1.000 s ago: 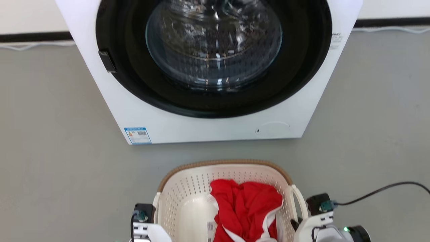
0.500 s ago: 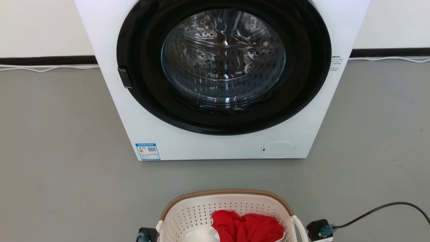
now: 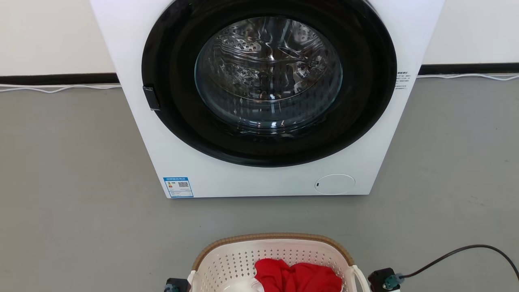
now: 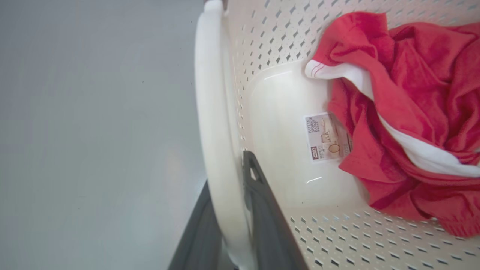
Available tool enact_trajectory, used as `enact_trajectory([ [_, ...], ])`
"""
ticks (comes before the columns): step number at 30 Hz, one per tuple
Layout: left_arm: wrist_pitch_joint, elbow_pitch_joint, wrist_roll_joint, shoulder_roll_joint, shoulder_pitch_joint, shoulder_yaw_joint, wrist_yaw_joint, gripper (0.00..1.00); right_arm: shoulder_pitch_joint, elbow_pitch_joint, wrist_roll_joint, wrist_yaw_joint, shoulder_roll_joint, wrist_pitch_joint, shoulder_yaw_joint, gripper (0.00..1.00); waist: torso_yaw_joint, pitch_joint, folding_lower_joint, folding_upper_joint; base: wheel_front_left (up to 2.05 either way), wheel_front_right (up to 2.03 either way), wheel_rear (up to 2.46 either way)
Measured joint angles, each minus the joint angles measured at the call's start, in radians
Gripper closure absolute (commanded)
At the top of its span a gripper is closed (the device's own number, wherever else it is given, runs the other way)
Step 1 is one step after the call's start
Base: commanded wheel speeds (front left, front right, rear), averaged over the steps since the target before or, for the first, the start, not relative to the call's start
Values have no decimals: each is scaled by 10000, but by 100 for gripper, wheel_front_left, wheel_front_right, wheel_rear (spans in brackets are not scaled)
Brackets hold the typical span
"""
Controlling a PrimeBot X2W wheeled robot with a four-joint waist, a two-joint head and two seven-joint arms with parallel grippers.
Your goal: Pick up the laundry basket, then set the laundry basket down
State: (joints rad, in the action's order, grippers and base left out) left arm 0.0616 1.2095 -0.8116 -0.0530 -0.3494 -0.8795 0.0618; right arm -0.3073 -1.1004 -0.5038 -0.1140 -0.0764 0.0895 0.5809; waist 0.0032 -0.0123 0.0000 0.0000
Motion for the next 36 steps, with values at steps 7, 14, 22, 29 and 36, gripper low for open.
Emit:
enact_trajectory([
  [7,0,0,-105,-12,1,-161,-2,100,0,4,0,-2,-2,31,-4,100,-73,55,0,0,0,0,0],
  [14,2,2,-265,-33,1,-291,0,100,-1,40,2,-2,-6,86,2,100,-233,149,0,0,0,0,0],
  [22,8,29,-481,-33,-2,-443,-2,100,-2,56,4,-2,-10,105,-23,100,-284,218,0,0,0,0,0],
  [29,50,56,-610,-33,-7,-573,-2,100,-1,63,6,-2,-10,128,-44,100,-262,240,0,0,0,0,0],
  [36,104,119,-709,-33,-46,-669,-2,100,-1,119,4,-2,-10,128,-54,100,-248,281,0,0,0,0,0],
])
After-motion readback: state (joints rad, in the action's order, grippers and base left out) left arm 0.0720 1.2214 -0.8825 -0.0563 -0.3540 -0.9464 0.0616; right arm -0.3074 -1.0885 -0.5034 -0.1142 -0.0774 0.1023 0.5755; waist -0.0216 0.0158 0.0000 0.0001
